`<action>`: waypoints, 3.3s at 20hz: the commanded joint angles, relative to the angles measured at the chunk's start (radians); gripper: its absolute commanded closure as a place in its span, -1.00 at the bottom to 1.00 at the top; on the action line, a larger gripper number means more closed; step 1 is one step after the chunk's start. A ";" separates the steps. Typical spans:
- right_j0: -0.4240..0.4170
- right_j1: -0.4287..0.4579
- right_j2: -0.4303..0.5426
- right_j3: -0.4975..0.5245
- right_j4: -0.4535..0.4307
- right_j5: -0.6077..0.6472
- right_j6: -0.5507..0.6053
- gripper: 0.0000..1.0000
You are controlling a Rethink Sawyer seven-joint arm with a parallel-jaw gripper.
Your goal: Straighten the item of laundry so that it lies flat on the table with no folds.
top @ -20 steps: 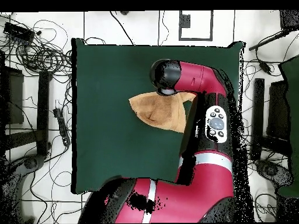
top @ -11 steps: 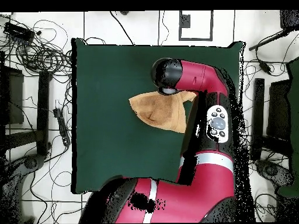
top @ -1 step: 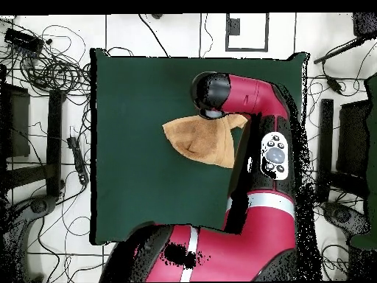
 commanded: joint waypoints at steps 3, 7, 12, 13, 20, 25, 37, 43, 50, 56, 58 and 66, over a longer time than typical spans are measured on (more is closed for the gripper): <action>0.007 0.027 0.078 0.030 -0.011 0.127 0.001 1.00; -0.006 0.024 0.084 0.030 -0.011 0.125 -0.011 1.00; -0.017 0.020 0.093 0.010 -0.002 0.158 -0.020 1.00; -0.018 0.023 0.092 -0.002 0.000 0.175 -0.021 1.00; -0.031 0.020 0.103 -0.005 -0.002 0.178 -0.035 1.00; -0.041 0.003 0.110 0.006 -0.002 0.190 -0.051 1.00; -0.056 0.006 0.119 -0.037 -0.003 0.254 -0.061 1.00; -0.054 -0.004 0.115 -0.037 -0.006 0.261 -0.052 1.00; -0.062 -0.034 0.112 -0.024 -0.007 0.271 -0.065 1.00; -0.071 -0.035 0.106 -0.057 -0.017 0.319 -0.091 1.00; -0.075 -0.037 0.107 -0.054 -0.020 0.310 -0.097 1.00; -0.098 -0.036 0.112 -0.097 -0.031 0.360 -0.144 1.00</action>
